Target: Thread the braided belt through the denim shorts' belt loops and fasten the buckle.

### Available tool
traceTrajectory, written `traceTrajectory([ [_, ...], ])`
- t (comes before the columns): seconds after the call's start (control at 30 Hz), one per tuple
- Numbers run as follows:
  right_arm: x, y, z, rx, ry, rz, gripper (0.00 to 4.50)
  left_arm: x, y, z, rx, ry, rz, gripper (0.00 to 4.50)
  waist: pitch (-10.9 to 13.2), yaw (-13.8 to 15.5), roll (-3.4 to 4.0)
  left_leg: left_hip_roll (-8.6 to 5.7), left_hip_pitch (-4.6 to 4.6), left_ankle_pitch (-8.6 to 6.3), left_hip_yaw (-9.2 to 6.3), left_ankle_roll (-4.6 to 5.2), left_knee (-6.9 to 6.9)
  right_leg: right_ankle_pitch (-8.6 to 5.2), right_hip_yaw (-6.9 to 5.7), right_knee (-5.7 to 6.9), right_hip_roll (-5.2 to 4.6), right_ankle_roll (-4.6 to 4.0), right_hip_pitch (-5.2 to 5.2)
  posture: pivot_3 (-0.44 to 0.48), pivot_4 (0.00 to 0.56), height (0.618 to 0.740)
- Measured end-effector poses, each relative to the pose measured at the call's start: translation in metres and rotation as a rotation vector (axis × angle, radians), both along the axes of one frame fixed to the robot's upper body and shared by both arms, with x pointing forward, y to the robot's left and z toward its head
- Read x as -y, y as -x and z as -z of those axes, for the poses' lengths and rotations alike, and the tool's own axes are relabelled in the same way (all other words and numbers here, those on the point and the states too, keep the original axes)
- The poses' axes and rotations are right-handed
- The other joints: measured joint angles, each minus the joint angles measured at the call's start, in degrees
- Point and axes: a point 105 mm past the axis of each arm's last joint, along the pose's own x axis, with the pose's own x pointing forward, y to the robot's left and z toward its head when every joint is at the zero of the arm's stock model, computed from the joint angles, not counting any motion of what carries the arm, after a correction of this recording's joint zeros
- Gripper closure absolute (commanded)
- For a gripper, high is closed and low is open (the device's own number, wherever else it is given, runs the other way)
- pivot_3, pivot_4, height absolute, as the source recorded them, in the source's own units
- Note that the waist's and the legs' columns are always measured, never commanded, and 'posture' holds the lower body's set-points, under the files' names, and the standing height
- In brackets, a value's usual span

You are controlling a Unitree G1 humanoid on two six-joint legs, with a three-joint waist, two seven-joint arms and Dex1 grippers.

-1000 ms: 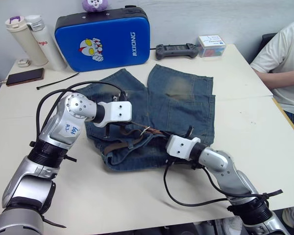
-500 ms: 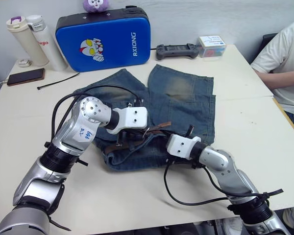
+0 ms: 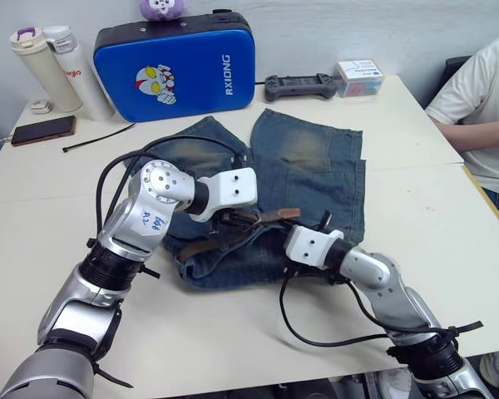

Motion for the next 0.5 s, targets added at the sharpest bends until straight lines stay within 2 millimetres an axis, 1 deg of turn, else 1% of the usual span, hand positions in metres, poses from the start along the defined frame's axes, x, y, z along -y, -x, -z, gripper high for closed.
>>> traceTrajectory([
  [0.07, 0.0, 0.0, 0.0, -0.003, 0.002, -0.001, 4.5, -0.001, 0.005, -0.006, -0.016, 0.008, 0.032, 0.27, 0.0, 0.08, 0.0, 0.0, 0.0, 0.0, 0.0, 0.0, 0.0, 0.0, -0.01, -0.02, -0.01, 0.0, 0.02, 0.0, 0.15, 0.74],
  [0.1, 0.0, 0.0, 0.0, -0.008, 0.005, -0.005, 4.5, -0.002, 0.008, -0.01, -0.024, 0.017, 0.04, 0.04, 0.0, 0.09, 0.0, -0.01, 0.0, 0.0, 0.0, 0.0, 0.0, 0.0, 0.0, -0.02, -0.01, 0.0, 0.03, 0.0, 0.15, 0.74],
  [0.2, 0.0, 0.002, 0.001, -0.031, 0.01, -0.023, 4.5, -0.014, 0.008, -0.022, -0.053, 0.057, 0.015, 0.04, 0.0, 0.08, 0.0, 0.0, 0.0, 0.0, -0.01, 0.0, 0.0, 0.0, -0.01, -0.01, -0.01, 0.0, 0.01, 0.0, 0.15, 0.74],
  [0.37, 0.003, 0.01, 0.002, -0.115, 0.035, -0.059, 4.5, -0.026, 0.012, -0.04, -0.129, 0.179, -0.016, 0.04, 0.0, 0.08, 0.0, 0.0, 0.0, 0.0, -0.02, 0.0, 0.0, 0.0, -0.02, -0.04, -0.01, 0.0, 0.03, 0.0, 0.15, 0.74],
  [0.43, 0.004, 0.013, 0.002, -0.154, 0.037, -0.069, 3.52, -0.03, 0.012, -0.043, -0.136, 0.195, -0.026, 0.0, 0.0, 0.1, 0.0, 0.0, 0.0, 0.0, -0.02, 0.0, 0.0, 0.0, -0.02, -0.04, -0.01, 0.0, 0.03, 0.0, 0.15, 0.74],
  [0.47, 0.004, 0.015, 0.002, -0.173, 0.037, -0.079, 3.22, -0.032, 0.012, -0.044, -0.138, 0.195, -0.028, 0.0, 0.0, 0.11, 0.0, 0.0, 0.0, 0.0, -0.03, 0.0, 0.0, 0.0, -0.02, -0.05, -0.01, 0.0, 0.04, 0.0, 0.15, 0.74],
  [0.5, 0.003, 0.019, 0.001, -0.19, 0.04, -0.096, 2.74, -0.034, 0.012, -0.045, -0.139, 0.193, -0.033, 0.0, 0.0, 0.11, 0.0, 0.0, 0.0, 0.0, -0.03, 0.0, 0.0, 0.0, -0.02, -0.05, -0.01, 0.0, 0.04, 0.0, 0.15, 0.74],
])
